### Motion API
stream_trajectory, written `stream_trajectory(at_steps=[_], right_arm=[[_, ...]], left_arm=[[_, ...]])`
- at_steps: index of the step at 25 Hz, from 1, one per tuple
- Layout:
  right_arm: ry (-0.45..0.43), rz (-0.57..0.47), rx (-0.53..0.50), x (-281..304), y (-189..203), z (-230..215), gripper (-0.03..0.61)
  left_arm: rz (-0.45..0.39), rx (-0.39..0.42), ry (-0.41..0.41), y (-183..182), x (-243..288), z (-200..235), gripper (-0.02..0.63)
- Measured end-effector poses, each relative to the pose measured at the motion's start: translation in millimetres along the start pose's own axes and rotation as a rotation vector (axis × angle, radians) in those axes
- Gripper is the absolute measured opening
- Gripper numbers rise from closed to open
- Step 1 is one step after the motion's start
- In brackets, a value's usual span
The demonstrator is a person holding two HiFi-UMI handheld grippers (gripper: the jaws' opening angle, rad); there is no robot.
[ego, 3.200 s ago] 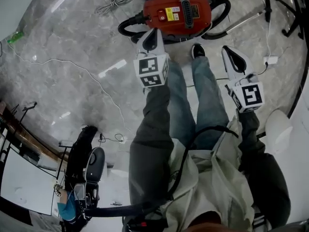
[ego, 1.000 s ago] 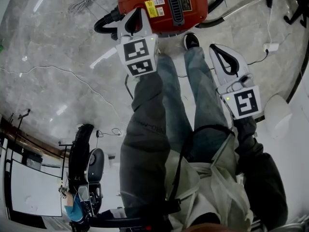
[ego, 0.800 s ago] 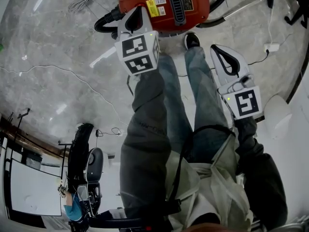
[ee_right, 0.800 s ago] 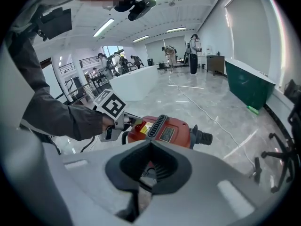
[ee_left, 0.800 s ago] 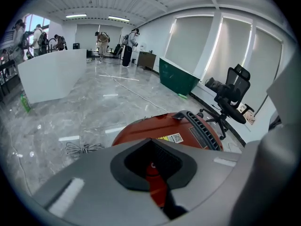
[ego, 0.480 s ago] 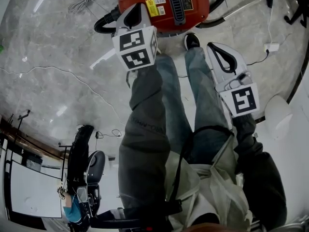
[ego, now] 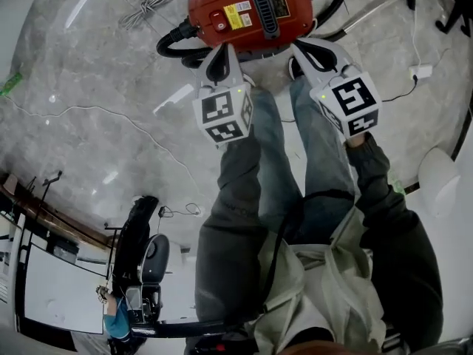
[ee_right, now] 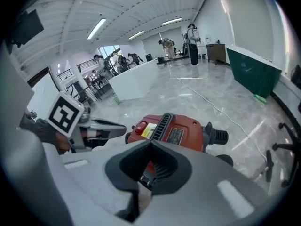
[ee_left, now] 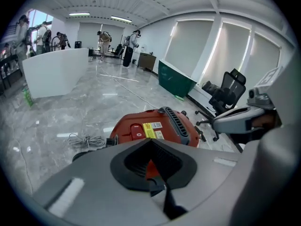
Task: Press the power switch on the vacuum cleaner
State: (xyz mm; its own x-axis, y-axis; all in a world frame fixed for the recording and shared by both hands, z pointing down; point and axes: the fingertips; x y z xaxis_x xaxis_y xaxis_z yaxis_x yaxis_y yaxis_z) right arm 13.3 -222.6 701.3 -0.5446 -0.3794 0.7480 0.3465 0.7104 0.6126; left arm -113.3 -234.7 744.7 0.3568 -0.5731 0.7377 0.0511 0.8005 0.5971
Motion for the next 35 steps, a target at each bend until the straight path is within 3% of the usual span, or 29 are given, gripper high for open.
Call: stream_trajectory(at_steps=[3, 11, 15, 23, 29, 32, 35], right_arm=[[-0.018, 0.003, -0.018, -11, -3, 11, -0.002], [-0.116, -0.059, -0.096, -105, 0, 36, -0.002], [-0.149, -0.073, -0.152, -145, -5, 39, -0.002], [-0.049, -0.12, -0.124, -238, 29, 39, -0.002], [-0.009, -0.197, -0.177, -288, 30, 96, -0.002], [0.012, -0.251, -0.225, -315, 37, 137, -0.002], [0.017, -0.279, -0.272, -338, 45, 184, -0.002]], left_arm=[[-0.02, -0.05, 0.002, 3, -50, -14, 0.003], [-0.151, -0.05, -0.044, -11, -166, -89, 0.003], [-0.176, -0.063, -0.043, -14, -195, -119, 0.003], [-0.232, -0.053, -0.034, 2, -252, -185, 0.003], [-0.324, 0.039, 0.001, 13, -320, -200, 0.003], [-0.358, 0.102, -0.033, 34, -368, -208, 0.003], [-0.388, 0.096, -0.044, 57, -422, -214, 0.003]])
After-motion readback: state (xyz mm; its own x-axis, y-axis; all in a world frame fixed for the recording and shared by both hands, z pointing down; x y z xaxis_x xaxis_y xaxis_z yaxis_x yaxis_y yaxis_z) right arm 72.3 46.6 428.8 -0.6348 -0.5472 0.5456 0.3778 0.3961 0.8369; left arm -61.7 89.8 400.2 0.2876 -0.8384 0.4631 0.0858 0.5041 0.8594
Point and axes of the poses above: the fingertips, and each gripper's own axes: x forward along the fingers, z to its left, y out of its underside, and after that the axes turned 4 degrees about -x, right-handed
